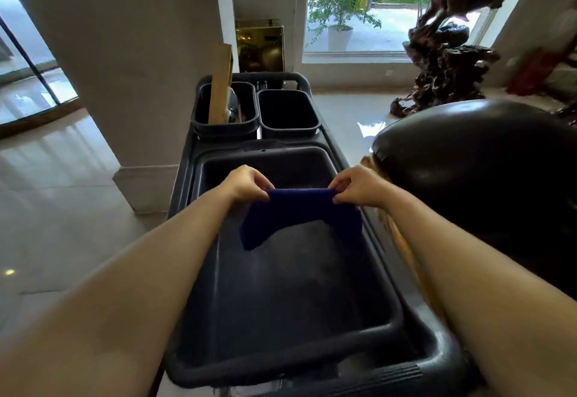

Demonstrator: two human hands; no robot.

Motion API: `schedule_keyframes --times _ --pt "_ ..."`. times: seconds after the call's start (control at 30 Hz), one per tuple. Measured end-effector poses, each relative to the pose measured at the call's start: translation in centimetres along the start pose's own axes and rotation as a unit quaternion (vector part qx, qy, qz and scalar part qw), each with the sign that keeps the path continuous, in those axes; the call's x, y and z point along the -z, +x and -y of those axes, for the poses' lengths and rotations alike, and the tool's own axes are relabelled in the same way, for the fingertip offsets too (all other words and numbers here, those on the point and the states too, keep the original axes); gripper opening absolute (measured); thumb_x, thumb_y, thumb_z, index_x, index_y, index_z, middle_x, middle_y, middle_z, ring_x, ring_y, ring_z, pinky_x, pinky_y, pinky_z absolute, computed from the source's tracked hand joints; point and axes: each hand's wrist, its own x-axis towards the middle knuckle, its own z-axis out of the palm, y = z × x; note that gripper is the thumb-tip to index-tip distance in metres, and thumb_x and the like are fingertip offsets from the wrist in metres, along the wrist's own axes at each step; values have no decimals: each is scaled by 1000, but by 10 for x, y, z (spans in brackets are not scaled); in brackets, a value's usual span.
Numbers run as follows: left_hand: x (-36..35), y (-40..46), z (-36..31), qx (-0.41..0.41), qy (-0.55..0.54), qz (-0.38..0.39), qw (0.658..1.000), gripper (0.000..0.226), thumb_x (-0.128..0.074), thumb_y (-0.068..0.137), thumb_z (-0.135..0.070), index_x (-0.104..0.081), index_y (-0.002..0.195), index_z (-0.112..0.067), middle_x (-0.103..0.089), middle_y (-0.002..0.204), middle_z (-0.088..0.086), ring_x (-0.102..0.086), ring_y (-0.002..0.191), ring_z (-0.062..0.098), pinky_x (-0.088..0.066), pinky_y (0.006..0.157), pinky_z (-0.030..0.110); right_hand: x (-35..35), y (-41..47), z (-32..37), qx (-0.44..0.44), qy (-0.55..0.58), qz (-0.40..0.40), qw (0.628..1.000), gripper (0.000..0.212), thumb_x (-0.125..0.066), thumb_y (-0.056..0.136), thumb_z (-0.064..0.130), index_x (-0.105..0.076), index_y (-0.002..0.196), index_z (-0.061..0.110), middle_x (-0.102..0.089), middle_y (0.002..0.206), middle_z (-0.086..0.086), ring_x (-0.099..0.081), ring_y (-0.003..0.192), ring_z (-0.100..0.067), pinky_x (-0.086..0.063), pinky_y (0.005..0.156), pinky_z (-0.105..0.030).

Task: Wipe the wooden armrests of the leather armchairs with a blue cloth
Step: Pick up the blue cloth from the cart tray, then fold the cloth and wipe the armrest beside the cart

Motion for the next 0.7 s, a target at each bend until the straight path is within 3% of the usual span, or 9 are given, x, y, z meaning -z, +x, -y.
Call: schedule_keyframes --times 0.17,0.43,0.57,0.7 --pt "7 -1 -58 -46 -9 -14 999 25 -64 75 0 -70 98 -8 -66 87 11 -60 79 20 -53 72 35 60 -23 4 3 -24 -45 999 19 -71 75 10 -68 90 21 -64 72 10 -61 64 -4 -42 47 -8" --pt "-32 -20 -134 -87 14 1 996 26 -64 78 0 -68 102 -9 -67 107 21 -63 102 34 -53 89 50 113 -80 -47 2 -13 -53 999 22 -70 77 8 -65 95 20 -67 79 6 -64 69 -5 -46 47 -12" --pt "-75 -27 -177 -99 8 4 995 25 -62 79 0 -68 102 -9 -67 106 19 -63 95 27 -55 86 43 140 -116 -91 2 -16 -59 998 20 -71 75 9 -66 90 22 -67 77 8 -65 69 -4 -48 50 -13" --pt "-128 -34 -217 -97 4 -10 995 25 -61 80 0 -68 103 -9 -67 97 12 -62 78 17 -56 64 24 166 -155 -136 13 -22 -50 998 20 -72 74 8 -67 85 23 -67 77 6 -64 69 -4 -48 57 -17"
